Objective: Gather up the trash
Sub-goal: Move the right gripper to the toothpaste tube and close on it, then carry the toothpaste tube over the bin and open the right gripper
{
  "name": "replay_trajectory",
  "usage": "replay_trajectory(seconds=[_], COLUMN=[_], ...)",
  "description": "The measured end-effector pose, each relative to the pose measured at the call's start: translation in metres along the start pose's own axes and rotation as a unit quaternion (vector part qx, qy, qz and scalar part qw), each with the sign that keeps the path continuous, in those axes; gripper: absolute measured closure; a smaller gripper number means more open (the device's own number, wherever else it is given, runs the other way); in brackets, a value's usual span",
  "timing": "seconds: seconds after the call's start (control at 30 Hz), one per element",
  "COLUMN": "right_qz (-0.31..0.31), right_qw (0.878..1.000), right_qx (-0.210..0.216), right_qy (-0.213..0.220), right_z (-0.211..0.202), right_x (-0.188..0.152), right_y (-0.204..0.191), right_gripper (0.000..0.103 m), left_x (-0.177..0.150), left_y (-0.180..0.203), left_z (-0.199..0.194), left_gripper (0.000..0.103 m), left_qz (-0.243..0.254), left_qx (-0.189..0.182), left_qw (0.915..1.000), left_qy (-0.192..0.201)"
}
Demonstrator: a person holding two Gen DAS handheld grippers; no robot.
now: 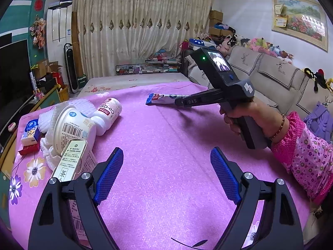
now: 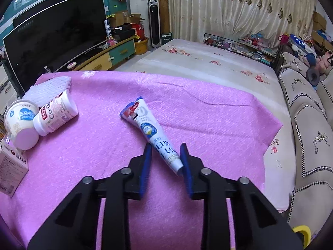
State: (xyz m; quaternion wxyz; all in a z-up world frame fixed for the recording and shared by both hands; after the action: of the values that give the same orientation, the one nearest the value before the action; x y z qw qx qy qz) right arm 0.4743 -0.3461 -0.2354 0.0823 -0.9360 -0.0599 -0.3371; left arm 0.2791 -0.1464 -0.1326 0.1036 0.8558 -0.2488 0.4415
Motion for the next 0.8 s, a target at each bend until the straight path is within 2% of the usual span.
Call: replay_trajectory(seconds=[0.1, 0.2, 0.43, 0.57, 0.8], right_qz=[-0.005, -0.002, 0.015, 0.023, 0.052], right_qw=[1.000, 1.000, 0.999, 0.998, 0.995], right_qx=[0.007, 0.008, 0.028, 0.022, -0.026], right_qy=[-0.004, 0.001, 0.037, 0.060, 0.084], right_z=[-0.008, -0.020, -0.078, -0.114, -0.169], right_x=[-0.008, -0.015, -0.037, -0.055, -0.100], right_y=[-0.005, -0.010, -0.016, -0.009, 0.032], right_gripper=[0.093, 0.097, 0.098, 0.098, 0.098], left_x=[0.000, -0.001, -0.002, -0.003, -0.004], left_y=[-0.001, 0.001, 0.004, 0.004, 0.003], left_z=[0.003, 0.003, 0.002, 0.002, 0.005], left_gripper=[0.018, 0.018, 0.018, 0.018, 0.018], left_qz=[0.001, 0.007, 0.018, 0.022, 0.023], left_qx=[0.001, 0.004, 0.013, 0.017, 0.022], left_qw=[1.0000, 1.0000, 0.9997, 0.9996, 0.9995], left_qy=[0.000, 0.000, 0.005, 0.007, 0.007])
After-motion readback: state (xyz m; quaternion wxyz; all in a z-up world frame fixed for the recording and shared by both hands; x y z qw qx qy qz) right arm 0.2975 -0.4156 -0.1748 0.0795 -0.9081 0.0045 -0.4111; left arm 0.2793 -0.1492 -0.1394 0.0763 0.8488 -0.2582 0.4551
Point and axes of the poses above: each gripper's, at about its wrist camera, not at the fingertips, and z roughly the way its jaws point, y to its right, x to its top, the point moved 8 cm from there along z, roughly the way its jaws point, and after that the axes turned 7 degrees about z, right-handed, at the moved point
